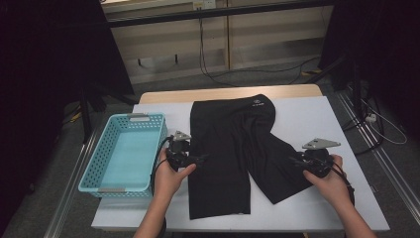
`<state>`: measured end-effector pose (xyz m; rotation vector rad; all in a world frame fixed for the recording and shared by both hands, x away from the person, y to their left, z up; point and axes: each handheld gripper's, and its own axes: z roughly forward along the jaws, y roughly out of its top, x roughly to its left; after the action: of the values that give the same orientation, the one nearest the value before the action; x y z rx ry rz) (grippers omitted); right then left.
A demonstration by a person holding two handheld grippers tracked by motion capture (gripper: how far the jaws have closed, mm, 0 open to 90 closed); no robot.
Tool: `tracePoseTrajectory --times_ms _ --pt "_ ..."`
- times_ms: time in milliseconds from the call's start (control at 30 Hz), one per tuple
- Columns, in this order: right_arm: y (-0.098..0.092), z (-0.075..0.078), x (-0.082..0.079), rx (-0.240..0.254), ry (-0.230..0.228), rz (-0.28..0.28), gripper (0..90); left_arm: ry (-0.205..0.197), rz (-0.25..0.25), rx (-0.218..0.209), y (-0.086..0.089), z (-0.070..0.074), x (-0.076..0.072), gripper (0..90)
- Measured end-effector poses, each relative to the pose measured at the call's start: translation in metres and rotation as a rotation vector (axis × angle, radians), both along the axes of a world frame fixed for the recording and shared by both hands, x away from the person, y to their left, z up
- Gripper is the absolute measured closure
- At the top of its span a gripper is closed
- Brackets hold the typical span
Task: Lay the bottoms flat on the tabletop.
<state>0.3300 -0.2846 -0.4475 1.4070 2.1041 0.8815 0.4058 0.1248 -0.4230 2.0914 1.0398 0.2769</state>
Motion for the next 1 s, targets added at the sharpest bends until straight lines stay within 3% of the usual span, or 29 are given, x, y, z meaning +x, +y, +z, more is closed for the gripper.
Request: tracePoseTrajectory --times_ms 133,200,333,600,900,1000 --pt "-0.004 -0.005 0.001 -0.008 0.029 -0.014 61.5 0.008 -0.003 0.003 0.001 -0.001 0.000 16.2" --pt "-0.007 -0.006 0.001 0.017 0.037 -0.022 64.4 0.004 -0.005 0.001 0.002 0.000 -0.001 16.2" --pt "-0.011 -0.005 -0.001 0.036 0.055 0.002 89.7 -0.004 0.003 0.000 0.003 0.001 -0.001 16.1" --pt "-0.007 0.004 -0.013 0.062 0.089 0.059 90.0 -0.005 0.008 -0.010 0.005 0.003 0.001 16.1" --pt "0.000 0.016 -0.042 0.042 0.058 0.134 90.0 -0.008 0.004 -0.014 0.006 0.005 0.000 16.1" --pt "0.002 0.021 -0.046 0.064 0.049 0.156 90.0 -0.008 0.006 -0.012 0.005 0.005 0.000 16.1"
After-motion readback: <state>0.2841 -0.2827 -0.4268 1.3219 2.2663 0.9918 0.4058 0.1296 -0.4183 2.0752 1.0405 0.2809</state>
